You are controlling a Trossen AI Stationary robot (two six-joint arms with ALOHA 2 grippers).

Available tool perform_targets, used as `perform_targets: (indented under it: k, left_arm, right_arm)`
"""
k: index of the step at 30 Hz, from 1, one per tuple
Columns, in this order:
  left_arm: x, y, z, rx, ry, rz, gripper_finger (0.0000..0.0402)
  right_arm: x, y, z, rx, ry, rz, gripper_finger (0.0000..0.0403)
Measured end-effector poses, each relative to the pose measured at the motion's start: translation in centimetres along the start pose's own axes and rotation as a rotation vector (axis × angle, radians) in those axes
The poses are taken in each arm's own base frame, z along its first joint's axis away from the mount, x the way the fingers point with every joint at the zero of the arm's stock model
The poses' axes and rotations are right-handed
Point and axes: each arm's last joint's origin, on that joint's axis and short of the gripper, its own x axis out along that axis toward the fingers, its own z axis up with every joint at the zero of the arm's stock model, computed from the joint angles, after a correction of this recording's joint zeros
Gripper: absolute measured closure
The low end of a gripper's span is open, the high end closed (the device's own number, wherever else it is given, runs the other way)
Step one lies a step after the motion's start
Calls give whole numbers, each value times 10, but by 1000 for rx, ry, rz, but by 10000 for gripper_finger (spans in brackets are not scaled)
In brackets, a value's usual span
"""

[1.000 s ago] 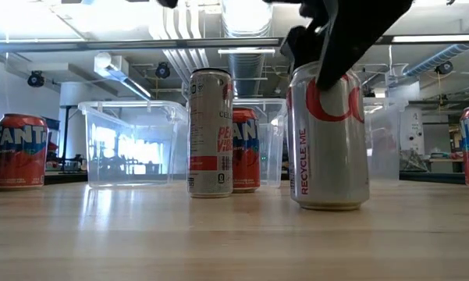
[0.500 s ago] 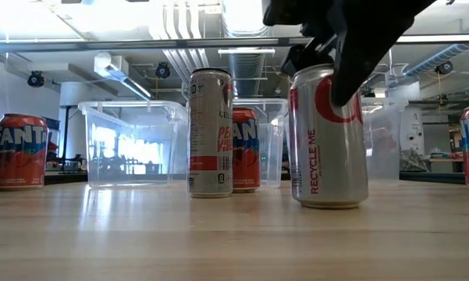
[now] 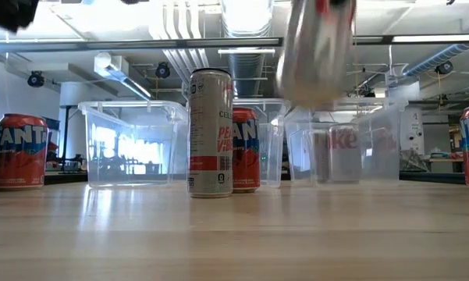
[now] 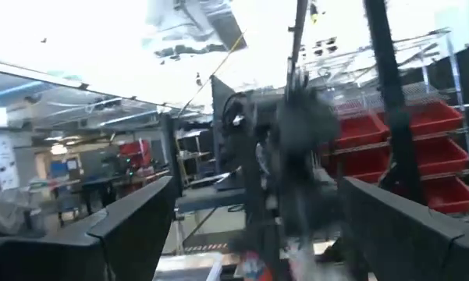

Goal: Sort soda cans
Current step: Put the top red silver soda can into the right transparent bin

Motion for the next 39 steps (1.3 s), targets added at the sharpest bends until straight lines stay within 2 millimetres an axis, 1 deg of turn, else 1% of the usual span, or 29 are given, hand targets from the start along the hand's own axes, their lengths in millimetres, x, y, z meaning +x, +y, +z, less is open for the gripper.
perform_targets:
  k: [4,6,8,11,14,16,18,21,25,29,33,36,39]
  left_arm:
    - [-12,11,-19,-36,6,35,57]
    - [-15,18,-23,-54,-10,65,57]
    - [-15,24,-25,-64,-29,102,57]
    - [-12,32,-29,-79,-34,142,57]
    - [-8,36,-32,-93,-27,162,57]
    - [-5,36,-33,-93,-24,170,57]
    - [-3,36,-31,-91,-26,182,57]
    - [-2,37,-30,-78,-17,227,57]
    - [-3,36,-32,-73,9,235,57]
    - [-6,31,-37,-77,41,186,57]
    - [-12,26,-38,-87,47,149,57]
    - [-16,24,-38,-92,47,139,57]
    - [-16,24,-39,-96,55,141,57]
  right_arm:
    - [-63,-7,-6,10,-176,-86,104]
    - [-95,-16,-14,24,-254,-168,104]
    - [-122,-30,-25,52,-307,-280,104]
    - [-152,-54,-43,119,-327,-416,103]
    - [-166,-80,-58,184,-293,-487,104]
    - [-168,-97,-67,215,-234,-507,104]
    - [-165,-113,-74,255,-176,-484,103]
    - [-155,-137,-81,308,-121,-394,103]
    - [-140,-161,-85,332,-80,-314,103]
    - [-117,-174,-83,287,-6,-230,102]
    - [-99,-180,-84,213,91,-165,102]
    - [-88,-187,-82,174,115,-157,101]
    - [-80,-195,-85,158,146,-143,101]
